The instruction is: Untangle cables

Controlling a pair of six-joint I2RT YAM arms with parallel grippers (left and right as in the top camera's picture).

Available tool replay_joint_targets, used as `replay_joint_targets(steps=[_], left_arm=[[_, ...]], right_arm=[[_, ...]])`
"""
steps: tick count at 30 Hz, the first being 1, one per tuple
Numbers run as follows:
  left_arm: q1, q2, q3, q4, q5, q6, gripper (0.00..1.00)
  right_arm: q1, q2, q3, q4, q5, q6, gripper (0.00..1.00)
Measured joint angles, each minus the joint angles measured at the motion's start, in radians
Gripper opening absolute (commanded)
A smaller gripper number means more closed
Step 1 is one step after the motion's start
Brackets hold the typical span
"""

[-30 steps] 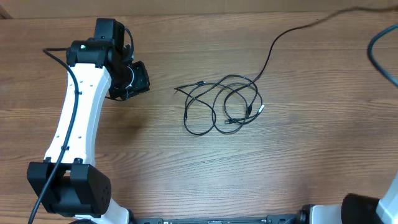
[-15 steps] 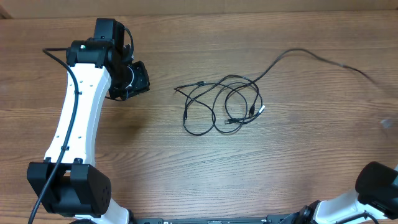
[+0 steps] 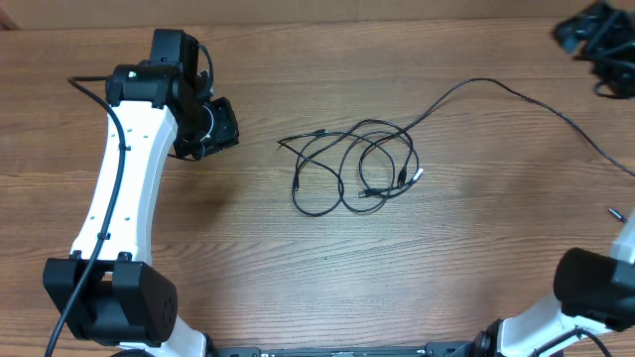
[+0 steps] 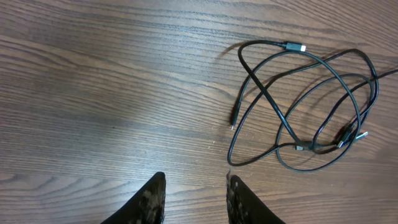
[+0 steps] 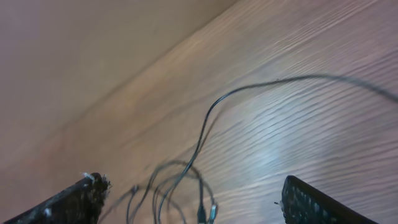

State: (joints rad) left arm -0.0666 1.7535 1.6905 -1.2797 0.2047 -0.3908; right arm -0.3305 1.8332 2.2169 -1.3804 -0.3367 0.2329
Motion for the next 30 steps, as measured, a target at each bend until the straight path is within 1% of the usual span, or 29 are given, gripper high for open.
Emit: replay_joint_targets(steps=[7, 12, 20, 23, 24, 27, 28, 30], left_arm=[[-0.013, 0.000, 0.000, -0.001, 0.000, 0.000, 0.33], [-0.019, 0.000, 0.000, 0.000, 0.000, 0.000, 0.34], [-0.019, 0.000, 0.000, 0.001, 0.000, 0.000, 0.36], [-0.019, 0.000, 0.000, 0.001, 0.000, 0.000, 0.39], [-0.019, 0.000, 0.000, 0.001, 0.000, 0.000, 0.40], [-0.019, 0.000, 0.000, 0.001, 0.000, 0.000, 0.40], [-0.019, 0.000, 0.000, 0.001, 0.000, 0.000, 0.40], [-0.019, 0.000, 0.000, 0.001, 0.000, 0.000, 0.40]], right_arm=[[0.055, 0.074, -0.127, 0.026, -0.015, -0.020, 0.90], [0.094, 0.138, -0.241, 0.106, -0.015, -0.026, 0.89], [0.173, 0.159, -0.437, 0.377, -0.015, -0.026, 0.88], [0.206, 0.164, -0.531, 0.529, -0.014, -0.028, 0.86], [0.211, 0.164, -0.547, 0.549, -0.015, -0.028, 0.85], [0.230, 0.169, -0.632, 0.681, -0.004, -0.023, 0.84], [0.235, 0.170, -0.660, 0.719, 0.005, -0.018, 0.82], [0.241, 0.170, -0.712, 0.794, 0.023, 0.003, 0.76]])
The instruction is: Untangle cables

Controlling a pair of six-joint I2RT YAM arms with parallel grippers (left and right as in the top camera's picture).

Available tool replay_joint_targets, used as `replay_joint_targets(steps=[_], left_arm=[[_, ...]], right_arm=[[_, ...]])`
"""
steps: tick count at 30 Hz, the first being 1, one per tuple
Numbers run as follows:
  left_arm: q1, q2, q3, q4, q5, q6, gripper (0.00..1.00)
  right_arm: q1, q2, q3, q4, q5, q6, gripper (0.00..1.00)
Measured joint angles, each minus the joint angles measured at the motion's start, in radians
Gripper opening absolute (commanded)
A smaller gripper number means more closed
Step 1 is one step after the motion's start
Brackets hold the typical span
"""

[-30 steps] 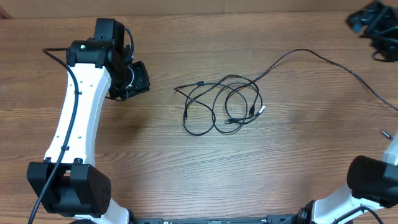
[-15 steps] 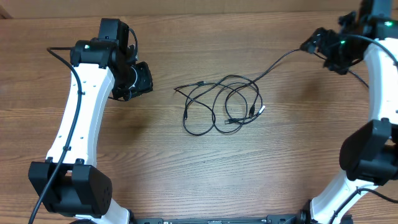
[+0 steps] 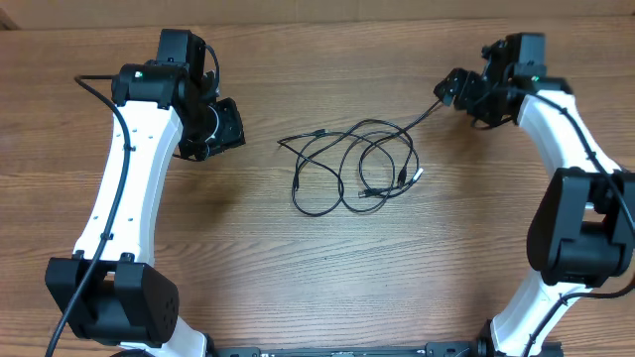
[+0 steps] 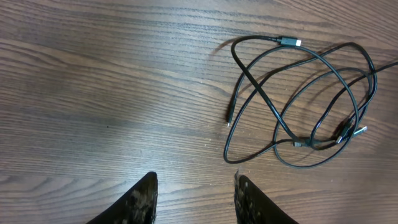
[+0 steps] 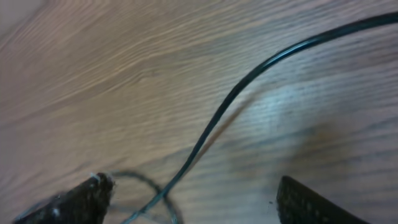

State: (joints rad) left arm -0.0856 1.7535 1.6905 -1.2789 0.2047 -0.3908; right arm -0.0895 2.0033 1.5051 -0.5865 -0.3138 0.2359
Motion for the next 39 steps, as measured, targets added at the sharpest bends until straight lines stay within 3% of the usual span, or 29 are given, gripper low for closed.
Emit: replay_joint_targets(steps=[11, 14, 16, 17, 19, 24, 30, 35, 37, 39], left_arm=[[-0.007, 0.000, 0.000, 0.000, 0.000, 0.000, 0.41], [-0.020, 0.000, 0.000, 0.000, 0.000, 0.000, 0.41], [-0.029, 0.000, 0.000, 0.000, 0.000, 0.000, 0.41], [-0.034, 0.000, 0.000, 0.000, 0.000, 0.000, 0.41], [-0.042, 0.000, 0.000, 0.000, 0.000, 0.000, 0.41], [-0.052, 0.000, 0.000, 0.000, -0.001, 0.000, 0.41], [-0.057, 0.000, 0.000, 0.000, -0.014, 0.000, 0.42], [-0.057, 0.000, 0.000, 0.000, -0.019, 0.000, 0.42], [-0.057, 0.000, 0.000, 0.000, -0.020, 0.000, 0.43], [-0.057, 0.000, 0.000, 0.000, -0.020, 0.000, 0.43]], right_arm=[[0.061, 0.007, -0.201, 0.393, 0.089, 0.151, 0.71], [0.097, 0.035, -0.206, 0.438, 0.151, 0.208, 0.58], [0.117, 0.061, -0.207, 0.467, 0.177, 0.235, 0.33], [0.125, 0.074, -0.207, 0.481, 0.188, 0.252, 0.15], [0.140, 0.098, -0.212, 0.497, 0.201, 0.290, 0.04], [0.142, 0.105, -0.215, 0.511, 0.169, 0.360, 0.04], [0.090, 0.077, -0.175, 0.520, -0.148, 0.388, 0.04], [0.015, -0.050, -0.061, 0.596, -0.445, 0.429, 0.04], [-0.024, -0.176, 0.029, 0.632, -0.564, 0.490, 0.04], [-0.034, -0.243, 0.064, 0.637, -0.603, 0.520, 0.04]])
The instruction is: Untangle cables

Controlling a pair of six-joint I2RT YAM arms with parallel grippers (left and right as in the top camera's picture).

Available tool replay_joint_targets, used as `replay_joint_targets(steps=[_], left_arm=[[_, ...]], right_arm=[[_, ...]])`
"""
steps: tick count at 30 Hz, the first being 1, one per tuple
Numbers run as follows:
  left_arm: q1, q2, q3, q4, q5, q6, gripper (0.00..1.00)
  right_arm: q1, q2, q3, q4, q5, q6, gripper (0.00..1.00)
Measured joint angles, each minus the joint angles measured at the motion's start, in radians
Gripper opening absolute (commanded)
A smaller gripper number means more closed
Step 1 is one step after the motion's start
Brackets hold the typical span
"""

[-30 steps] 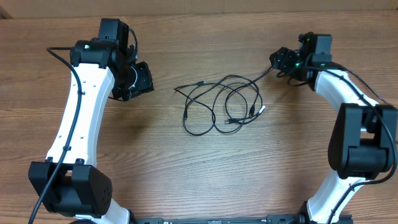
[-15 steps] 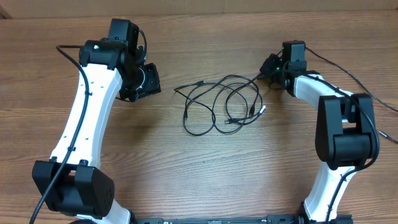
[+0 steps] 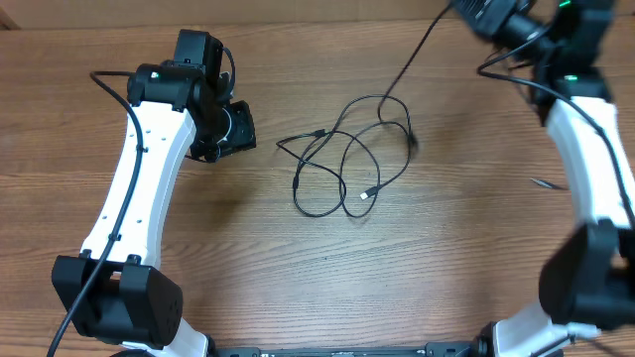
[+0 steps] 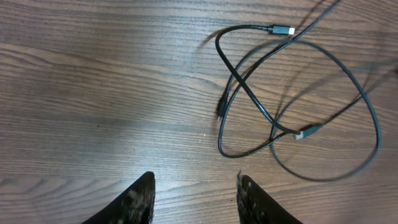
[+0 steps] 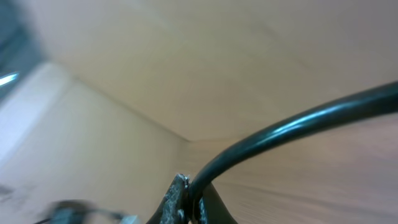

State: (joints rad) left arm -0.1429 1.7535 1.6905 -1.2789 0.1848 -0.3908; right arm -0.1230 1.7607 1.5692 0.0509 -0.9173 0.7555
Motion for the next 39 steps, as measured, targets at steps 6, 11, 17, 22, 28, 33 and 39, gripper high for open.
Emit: replay_joint_targets(steps=[6, 11, 17, 22, 28, 33, 39], left_arm=[[0.000, 0.000, 0.000, 0.000, -0.003, 0.000, 0.43], [0.000, 0.000, 0.000, 0.000, -0.003, 0.000, 0.42], [0.000, 0.000, 0.000, -0.008, -0.003, 0.000, 0.42], [0.000, 0.000, 0.000, -0.011, -0.003, 0.000, 0.42], [0.000, 0.000, 0.000, -0.011, -0.003, 0.000, 0.42], [0.000, 0.000, 0.000, -0.011, -0.003, 0.000, 0.42], [0.000, 0.000, 0.000, -0.011, -0.003, 0.000, 0.42]], right_arm=[[0.002, -0.181, 0.032, 0.029, -0.069, 0.063, 0.04], [-0.006, -0.247, 0.032, 0.039, -0.074, 0.071, 0.04], [-0.083, -0.249, 0.039, -0.237, -0.062, 0.025, 0.04], [-0.159, -0.240, 0.041, -0.701, 0.183, -0.208, 0.04], [-0.207, -0.230, 0.040, -0.891, 0.784, -0.401, 0.04], [-0.297, -0.230, 0.040, -0.890, 1.081, -0.446, 0.04], [-0.392, -0.230, 0.040, -0.899, 1.225, -0.433, 0.07]])
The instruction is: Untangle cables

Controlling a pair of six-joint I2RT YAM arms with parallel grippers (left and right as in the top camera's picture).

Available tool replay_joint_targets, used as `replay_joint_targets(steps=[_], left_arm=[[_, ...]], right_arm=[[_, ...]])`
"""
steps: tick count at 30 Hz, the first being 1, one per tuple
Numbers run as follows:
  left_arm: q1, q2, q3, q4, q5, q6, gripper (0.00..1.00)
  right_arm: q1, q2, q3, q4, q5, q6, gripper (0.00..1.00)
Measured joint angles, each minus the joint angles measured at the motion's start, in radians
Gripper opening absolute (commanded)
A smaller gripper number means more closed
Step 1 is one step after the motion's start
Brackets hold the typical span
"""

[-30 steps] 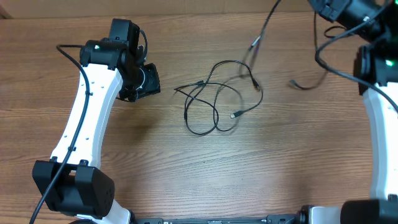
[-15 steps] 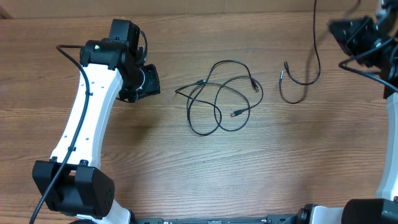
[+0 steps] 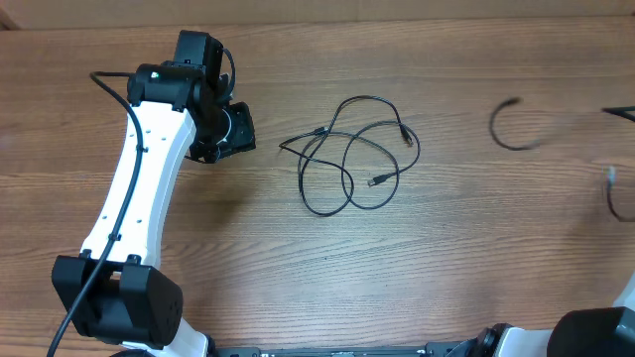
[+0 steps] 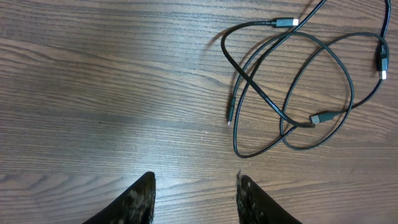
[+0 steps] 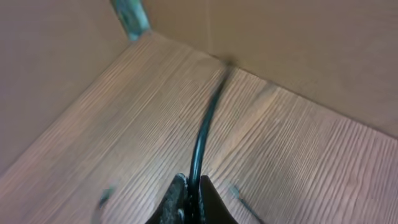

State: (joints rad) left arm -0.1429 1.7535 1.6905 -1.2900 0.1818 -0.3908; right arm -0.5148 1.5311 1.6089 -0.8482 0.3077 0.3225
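Note:
A loose tangle of thin black cables lies mid-table; in the left wrist view the cable loops lie ahead and to the right. My left gripper hangs left of the tangle, open, with nothing between its fingers. My right gripper is shut on a thicker black cable that runs away toward the wall. In the overhead view the right gripper is out of frame. A blurred black cable loop shows at the right, apart from the tangle.
A brown wall borders the table's far edge, with a teal strip at its corner. More bits of dark cable show at the right edge. The right arm's base sits at the bottom right.
The right gripper has left the overhead view, still shut on the cable. That cable no longer runs into the tangle and shows as a blurred loop at the right. The tangle settled into smaller loops.
At first the long cable ran from the tangle off to the right, with the right gripper open. Then the right gripper stood open over that cable. Then it was shut on it, held high at the back right. Now the cable is apart from the tangle. The left arm barely moved.

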Motion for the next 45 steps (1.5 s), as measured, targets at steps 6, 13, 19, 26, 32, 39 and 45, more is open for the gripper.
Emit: replay_joint_targets(steps=[6, 13, 19, 26, 32, 39, 45], left_arm=[[0.000, 0.000, 0.000, 0.000, 0.000, 0.000, 0.43], [0.000, 0.000, 0.000, 0.000, 0.000, 0.000, 0.43], [0.000, 0.000, 0.000, 0.002, 0.000, 0.000, 0.44], [0.000, 0.000, 0.000, 0.004, 0.000, 0.000, 0.47], [0.000, 0.000, 0.000, 0.008, 0.000, 0.000, 0.47], [0.000, 0.000, 0.000, 0.014, 0.000, 0.000, 0.48], [0.000, 0.000, 0.000, 0.014, 0.000, 0.000, 0.48]], right_arm=[[0.000, 0.000, 0.000, 0.002, -0.079, 0.023, 0.70], [0.000, 0.011, 0.000, 0.002, -0.269, 0.018, 0.77], [0.000, 0.021, 0.000, -0.024, -0.389, 0.018, 0.82], [0.014, 0.026, 0.000, -0.095, -0.536, -0.037, 0.84], [0.111, 0.032, -0.007, -0.138, -0.576, -0.090, 0.84], [0.286, 0.043, -0.031, -0.164, -0.590, -0.111, 0.84], [0.418, 0.063, -0.031, -0.174, -0.592, -0.114, 0.84]])
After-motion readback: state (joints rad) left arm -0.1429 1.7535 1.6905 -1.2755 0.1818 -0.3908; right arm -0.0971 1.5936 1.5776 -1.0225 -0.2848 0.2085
